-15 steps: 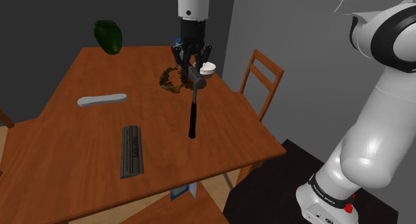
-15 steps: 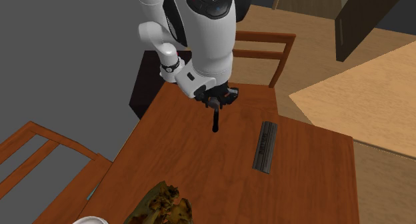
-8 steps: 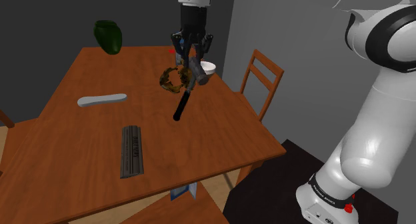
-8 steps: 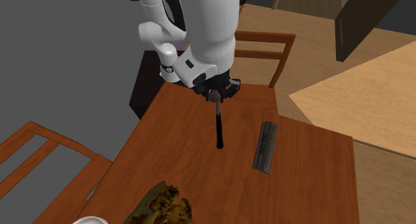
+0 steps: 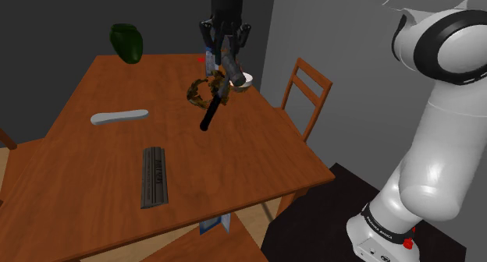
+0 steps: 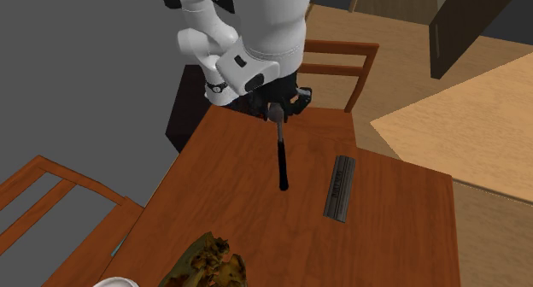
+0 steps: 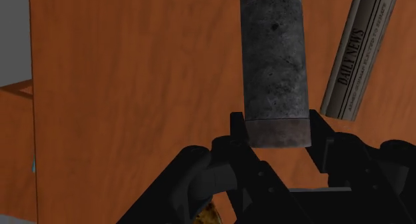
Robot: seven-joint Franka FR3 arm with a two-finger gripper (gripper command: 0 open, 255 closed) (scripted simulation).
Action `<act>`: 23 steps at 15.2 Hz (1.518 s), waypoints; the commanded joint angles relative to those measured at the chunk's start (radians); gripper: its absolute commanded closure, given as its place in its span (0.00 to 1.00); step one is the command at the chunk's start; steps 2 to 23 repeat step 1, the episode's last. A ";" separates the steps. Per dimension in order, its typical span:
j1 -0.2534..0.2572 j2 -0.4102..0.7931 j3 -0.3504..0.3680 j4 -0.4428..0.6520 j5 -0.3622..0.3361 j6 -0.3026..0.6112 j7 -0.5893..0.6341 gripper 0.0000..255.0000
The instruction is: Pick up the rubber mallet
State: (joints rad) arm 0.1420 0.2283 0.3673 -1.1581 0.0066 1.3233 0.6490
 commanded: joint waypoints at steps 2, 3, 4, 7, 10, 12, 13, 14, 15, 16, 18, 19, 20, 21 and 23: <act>0.002 0.006 0.000 0.016 -0.002 -0.011 0.001 1.00; 0.002 0.006 0.000 0.016 -0.002 -0.011 0.001 1.00; 0.002 0.006 0.000 0.016 -0.002 -0.011 0.001 1.00; 0.002 0.006 0.000 0.016 -0.002 -0.011 0.001 1.00; 0.002 0.006 0.000 0.016 -0.002 -0.011 0.001 1.00; 0.002 0.006 0.000 0.016 -0.002 -0.011 0.001 1.00; 0.002 0.006 0.000 0.016 -0.002 -0.011 0.001 1.00; 0.002 0.006 0.000 0.016 -0.002 -0.011 0.001 1.00; 0.002 0.006 0.000 0.016 -0.002 -0.011 0.001 1.00; 0.002 0.006 0.000 0.016 -0.002 -0.011 0.001 1.00; 0.002 0.006 0.000 0.016 -0.002 -0.011 0.001 1.00; 0.002 0.006 0.000 0.016 -0.002 -0.011 0.001 1.00; 0.002 0.006 0.000 0.016 -0.002 -0.011 0.001 1.00; 0.002 0.006 0.000 0.016 -0.002 -0.011 0.001 1.00; 0.002 0.006 0.000 0.016 -0.002 -0.011 0.001 1.00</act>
